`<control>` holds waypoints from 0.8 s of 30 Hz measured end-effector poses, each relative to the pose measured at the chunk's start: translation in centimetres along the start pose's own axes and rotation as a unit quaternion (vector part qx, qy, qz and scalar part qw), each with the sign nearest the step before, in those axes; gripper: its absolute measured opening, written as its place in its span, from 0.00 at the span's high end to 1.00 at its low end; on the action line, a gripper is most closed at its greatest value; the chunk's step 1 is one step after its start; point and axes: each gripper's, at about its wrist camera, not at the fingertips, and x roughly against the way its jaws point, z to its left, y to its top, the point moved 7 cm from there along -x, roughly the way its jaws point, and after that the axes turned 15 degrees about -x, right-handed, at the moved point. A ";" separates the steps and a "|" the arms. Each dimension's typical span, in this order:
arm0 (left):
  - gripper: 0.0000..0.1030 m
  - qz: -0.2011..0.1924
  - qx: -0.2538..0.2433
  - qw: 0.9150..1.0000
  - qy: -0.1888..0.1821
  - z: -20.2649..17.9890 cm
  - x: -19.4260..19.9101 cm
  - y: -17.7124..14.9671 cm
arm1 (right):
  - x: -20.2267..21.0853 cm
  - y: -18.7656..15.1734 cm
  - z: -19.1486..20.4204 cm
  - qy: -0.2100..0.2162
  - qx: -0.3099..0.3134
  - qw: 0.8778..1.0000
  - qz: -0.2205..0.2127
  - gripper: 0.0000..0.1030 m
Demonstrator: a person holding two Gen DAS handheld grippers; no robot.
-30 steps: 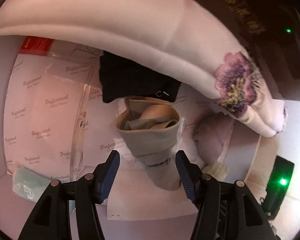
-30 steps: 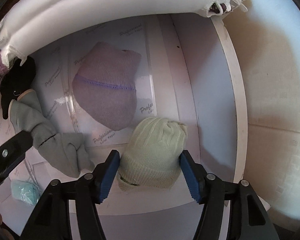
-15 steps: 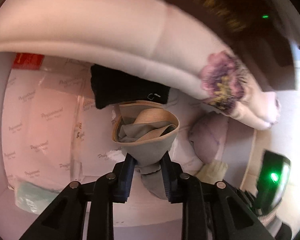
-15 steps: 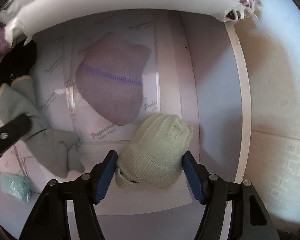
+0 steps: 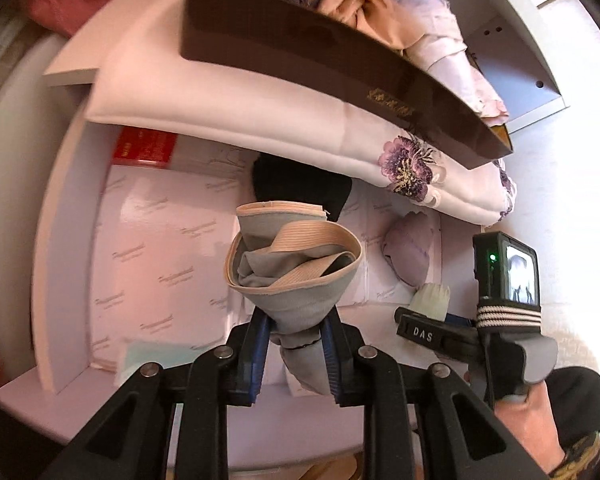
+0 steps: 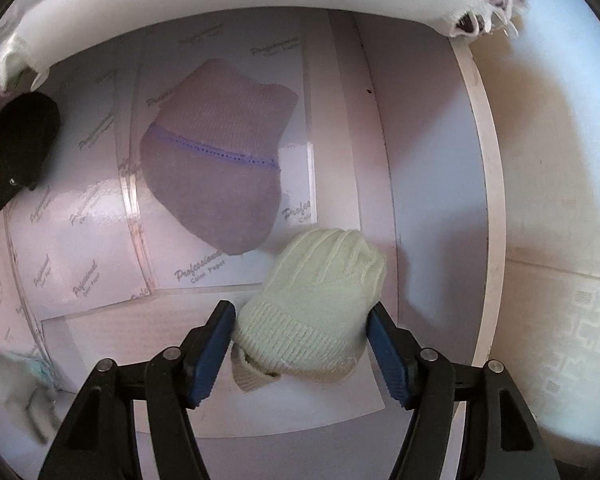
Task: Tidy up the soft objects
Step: 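Carry the grey garment up into the gold tray with the left tool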
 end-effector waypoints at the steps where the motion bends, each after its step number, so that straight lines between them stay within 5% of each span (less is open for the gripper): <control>1: 0.77 -0.003 0.000 1.000 0.000 0.0 0.3 -0.1 | -0.2 0.0 0.3 0.000 0.002 1.000 -0.001 0.34; 11: 0.77 -0.080 0.027 0.996 -0.033 -0.1 6.2 2.0 | -0.6 -0.4 1.1 0.001 0.012 1.000 -0.007 0.36; 24: 0.77 -0.200 0.083 0.974 -0.072 1.6 14.0 12.8 | -0.6 -0.5 0.7 0.006 0.021 1.000 -0.013 0.36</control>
